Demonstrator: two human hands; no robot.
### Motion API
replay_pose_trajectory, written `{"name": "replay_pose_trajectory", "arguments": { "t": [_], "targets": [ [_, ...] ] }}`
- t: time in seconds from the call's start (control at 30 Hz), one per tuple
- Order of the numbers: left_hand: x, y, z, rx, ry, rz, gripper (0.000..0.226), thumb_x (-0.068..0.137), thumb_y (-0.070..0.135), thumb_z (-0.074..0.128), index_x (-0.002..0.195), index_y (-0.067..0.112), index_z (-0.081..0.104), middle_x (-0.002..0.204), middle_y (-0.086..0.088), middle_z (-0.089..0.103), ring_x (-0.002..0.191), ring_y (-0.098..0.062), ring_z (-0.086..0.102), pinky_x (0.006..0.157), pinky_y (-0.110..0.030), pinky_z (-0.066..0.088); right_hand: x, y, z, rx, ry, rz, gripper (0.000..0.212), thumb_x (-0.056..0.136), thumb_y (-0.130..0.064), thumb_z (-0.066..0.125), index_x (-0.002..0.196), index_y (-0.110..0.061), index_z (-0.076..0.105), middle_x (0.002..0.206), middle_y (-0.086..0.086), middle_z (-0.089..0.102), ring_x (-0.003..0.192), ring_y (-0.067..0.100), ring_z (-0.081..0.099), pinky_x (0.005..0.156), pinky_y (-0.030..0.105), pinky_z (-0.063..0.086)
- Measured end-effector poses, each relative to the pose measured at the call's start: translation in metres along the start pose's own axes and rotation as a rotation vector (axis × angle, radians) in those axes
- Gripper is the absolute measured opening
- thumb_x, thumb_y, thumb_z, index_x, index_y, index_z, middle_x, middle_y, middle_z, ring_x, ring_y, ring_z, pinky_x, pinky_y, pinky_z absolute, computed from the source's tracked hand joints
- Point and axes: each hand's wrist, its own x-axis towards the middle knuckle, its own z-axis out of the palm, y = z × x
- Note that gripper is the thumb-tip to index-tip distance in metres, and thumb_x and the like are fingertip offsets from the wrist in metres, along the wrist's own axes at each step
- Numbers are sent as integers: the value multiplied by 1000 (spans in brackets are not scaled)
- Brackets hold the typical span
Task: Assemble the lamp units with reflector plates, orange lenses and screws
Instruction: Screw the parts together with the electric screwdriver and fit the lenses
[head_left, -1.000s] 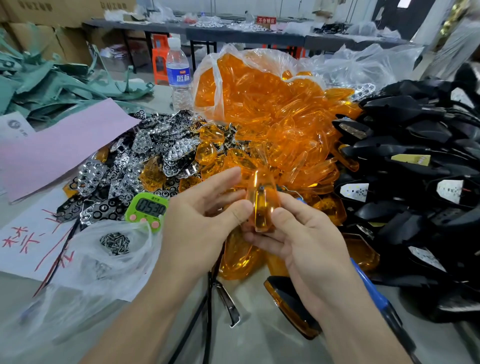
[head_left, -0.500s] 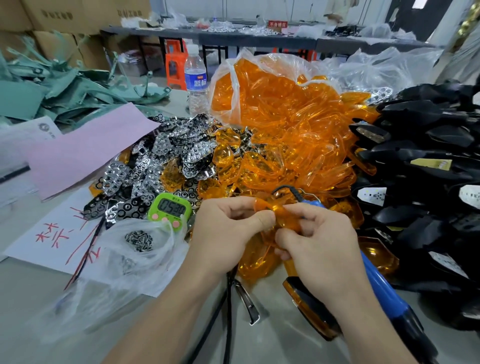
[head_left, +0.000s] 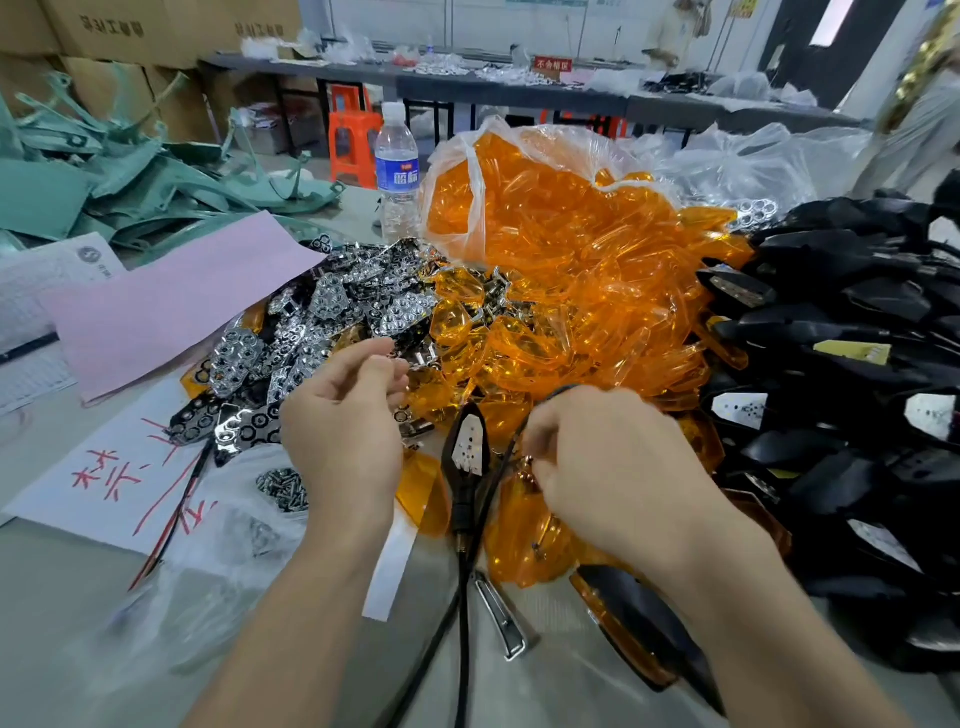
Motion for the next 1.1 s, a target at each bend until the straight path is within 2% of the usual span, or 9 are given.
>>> {"name": "replay_pose_trajectory", "arguments": {
  "t": [0.13, 0.37, 0.47, 0.57, 0.7, 0.77, 0.87, 0.97, 1.1],
  "targets": [
    [10, -2, -4, 5, 88, 18, 21, 87, 19, 68, 90, 35, 80, 83, 11, 79, 78, -4, 74, 67, -21, 58, 50, -13, 0, 47, 97, -97, 12, 91, -20, 64, 93, -28, 73, 82, -5, 71, 70, 14, 67, 68, 35, 63],
    [13, -13, -3, 202, 15, 87, 26, 96, 21, 65, 118, 31, 74, 101, 20, 73, 92, 13, 66, 74, -4, 48, 123, -40, 13, -183, -177, -290, 29, 92, -2, 56, 112, -9, 76, 116, 7, 73, 99, 26, 72, 85, 39, 62],
    [13, -13, -2, 244, -7, 101, 25, 95, 20, 65, 115, 31, 75, 101, 19, 73, 92, 11, 66, 78, -9, 48, 127, -41, 9, -272, -258, -377, 33, 87, -10, 71, 119, -18, 75, 114, -2, 72, 97, 21, 69, 74, 28, 57],
    [13, -12, -1, 252, -26, 100, 25, 93, 18, 64, 103, 37, 76, 94, 21, 75, 89, 10, 68, 73, -8, 48, 124, -36, 13, -350, -266, -403, 27, 81, -21, 80, 108, -17, 76, 103, 1, 73, 89, 23, 69, 63, 29, 54],
    [10, -10, 0, 271, -134, 103, 27, 91, 16, 67, 85, 40, 77, 86, 24, 75, 79, 7, 69, 64, -9, 51, 119, -22, 7, -65, -264, -315, 19, 79, -17, 84, 97, -21, 80, 91, 0, 74, 76, 16, 66, 62, 30, 57],
    [6, -9, 2, 263, -224, 73, 19, 90, 19, 71, 85, 35, 81, 85, 17, 77, 77, -3, 72, 66, -24, 59, 114, -12, -11, 188, -244, -276, 18, 77, -10, 84, 85, -25, 79, 81, -4, 74, 70, 14, 65, 60, 29, 53],
    [-5, -4, 4, 144, -454, -45, 18, 91, 35, 66, 89, 28, 82, 88, -1, 78, 84, -32, 75, 69, -48, 63, 102, 2, -35, 525, -230, -227, 15, 81, 2, 79, 87, -11, 76, 88, 17, 73, 75, 24, 70, 69, 37, 62],
    [-16, 6, 6, -35, -602, -198, 33, 95, 43, 61, 90, 18, 82, 88, -15, 78, 81, -36, 77, 59, -38, 61, 89, 7, -45, 722, -257, -182, 13, 86, 4, 74, 98, -1, 73, 87, 19, 71, 75, 33, 72, 61, 32, 63],
    [-21, 13, 10, -158, -701, -338, 31, 88, 37, 63, 82, 15, 83, 84, -26, 75, 69, -35, 74, 52, -33, 56, 80, 12, -42, 905, -276, -142, 12, 86, 7, 70, 98, 7, 72, 75, 16, 67, 52, 17, 54, 45, 19, 44]
  ]
}}
